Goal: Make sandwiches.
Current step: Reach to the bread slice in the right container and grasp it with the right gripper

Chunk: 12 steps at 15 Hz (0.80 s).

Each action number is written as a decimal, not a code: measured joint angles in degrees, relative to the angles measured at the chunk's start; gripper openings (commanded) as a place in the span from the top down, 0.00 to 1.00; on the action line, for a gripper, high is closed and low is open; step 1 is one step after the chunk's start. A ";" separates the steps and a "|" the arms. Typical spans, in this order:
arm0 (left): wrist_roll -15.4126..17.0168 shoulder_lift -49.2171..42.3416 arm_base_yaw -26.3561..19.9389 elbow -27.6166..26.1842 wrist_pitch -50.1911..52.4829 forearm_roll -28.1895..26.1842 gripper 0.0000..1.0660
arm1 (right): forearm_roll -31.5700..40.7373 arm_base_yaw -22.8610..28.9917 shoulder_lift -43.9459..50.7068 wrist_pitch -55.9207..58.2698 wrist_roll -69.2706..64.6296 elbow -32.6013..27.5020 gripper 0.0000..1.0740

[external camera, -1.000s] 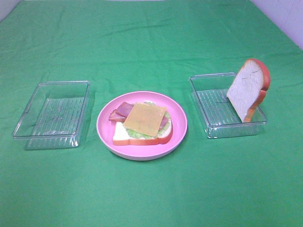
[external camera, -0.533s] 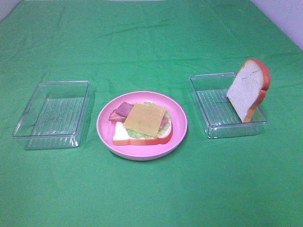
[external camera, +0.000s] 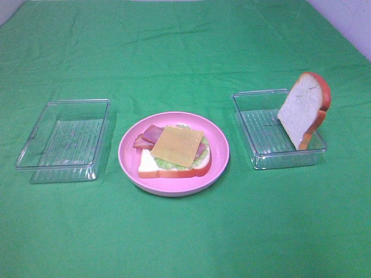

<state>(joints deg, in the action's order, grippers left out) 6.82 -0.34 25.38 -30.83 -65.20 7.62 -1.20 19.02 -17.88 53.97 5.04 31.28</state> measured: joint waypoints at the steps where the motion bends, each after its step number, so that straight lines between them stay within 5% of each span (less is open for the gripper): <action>1: 0.00 0.00 0.00 0.52 2.35 -0.34 0.38 | 0.00 0.00 -4.81 -3.21 0.00 1.55 0.27; 6: 0.06 0.00 0.00 2.18 4.93 -1.60 0.38 | -0.29 0.00 -31.51 -10.08 -2.86 14.78 0.31; 8: 0.06 0.00 0.00 2.18 4.93 -2.58 0.38 | -3.61 0.00 -50.71 -8.88 -6.99 28.36 0.35; 12: 0.17 0.00 0.00 2.18 4.93 -2.86 0.38 | -7.22 -0.92 -67.67 0.74 -8.54 45.21 0.35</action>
<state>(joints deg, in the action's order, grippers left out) 6.99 -0.34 25.38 -28.65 -60.28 4.76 -8.42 18.11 -85.54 54.72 -3.50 76.49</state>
